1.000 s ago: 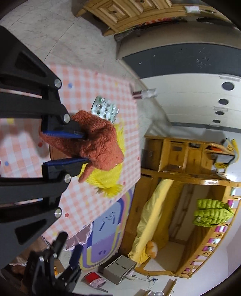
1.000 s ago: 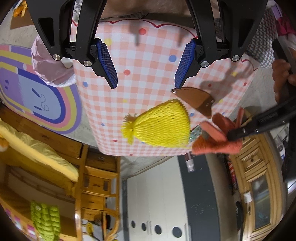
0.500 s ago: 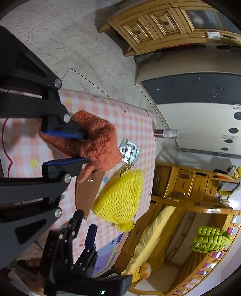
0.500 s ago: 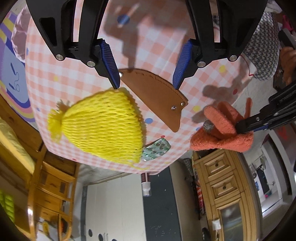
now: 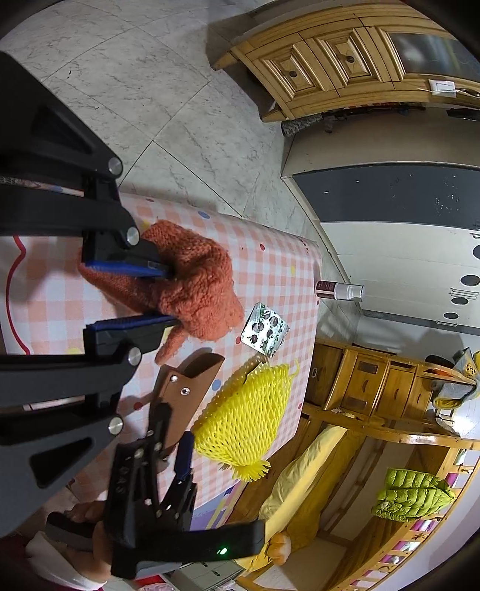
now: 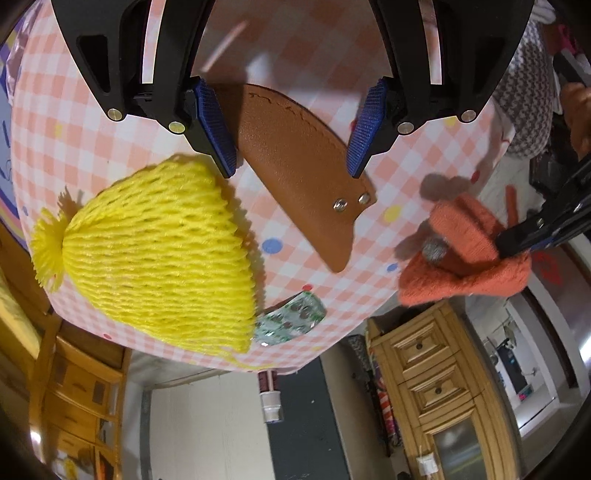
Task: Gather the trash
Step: 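Grasp the brown leather sheath with the right tool while the left tool holds the glove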
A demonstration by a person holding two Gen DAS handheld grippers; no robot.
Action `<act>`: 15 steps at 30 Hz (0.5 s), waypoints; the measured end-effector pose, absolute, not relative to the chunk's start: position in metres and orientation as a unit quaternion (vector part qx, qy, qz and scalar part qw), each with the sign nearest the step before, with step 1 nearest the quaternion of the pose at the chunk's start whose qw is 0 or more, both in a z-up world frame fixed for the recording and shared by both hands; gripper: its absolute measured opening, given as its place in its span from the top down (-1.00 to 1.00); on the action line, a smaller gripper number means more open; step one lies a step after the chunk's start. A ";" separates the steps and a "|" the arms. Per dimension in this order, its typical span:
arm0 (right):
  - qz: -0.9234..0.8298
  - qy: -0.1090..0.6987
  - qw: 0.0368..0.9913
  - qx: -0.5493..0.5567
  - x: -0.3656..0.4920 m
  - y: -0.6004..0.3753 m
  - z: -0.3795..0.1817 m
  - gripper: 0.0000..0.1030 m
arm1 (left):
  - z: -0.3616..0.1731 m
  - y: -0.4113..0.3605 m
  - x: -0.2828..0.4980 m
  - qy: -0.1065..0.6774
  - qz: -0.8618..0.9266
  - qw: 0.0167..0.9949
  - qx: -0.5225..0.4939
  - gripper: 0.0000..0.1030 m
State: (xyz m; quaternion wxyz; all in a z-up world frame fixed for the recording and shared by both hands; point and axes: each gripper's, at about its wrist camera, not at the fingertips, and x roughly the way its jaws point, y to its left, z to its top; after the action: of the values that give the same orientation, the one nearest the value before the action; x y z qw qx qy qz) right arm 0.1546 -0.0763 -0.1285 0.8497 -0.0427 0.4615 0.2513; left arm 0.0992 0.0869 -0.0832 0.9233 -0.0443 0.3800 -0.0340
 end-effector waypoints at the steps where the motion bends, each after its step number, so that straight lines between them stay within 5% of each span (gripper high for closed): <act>1: 0.257 0.464 0.846 -0.046 0.149 -0.076 -0.128 -0.22 | -0.083 0.087 0.099 0.380 -0.034 0.923 -0.044 0.67; 10: 0.269 0.459 0.838 -0.119 0.127 -0.053 -0.129 -0.22 | -0.082 0.091 0.095 0.379 -0.030 0.923 -0.054 0.67; 15: 0.254 0.439 0.850 -0.140 0.126 -0.043 -0.130 0.04 | -0.080 0.092 0.089 0.377 -0.027 0.924 -0.054 0.67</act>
State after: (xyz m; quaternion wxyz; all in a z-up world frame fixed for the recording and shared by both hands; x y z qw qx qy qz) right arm 0.1257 -0.0431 -0.1300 0.8502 -0.1397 0.4393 0.2544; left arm 0.0892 0.0919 -0.0797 0.9244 -0.0539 0.3767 -0.0271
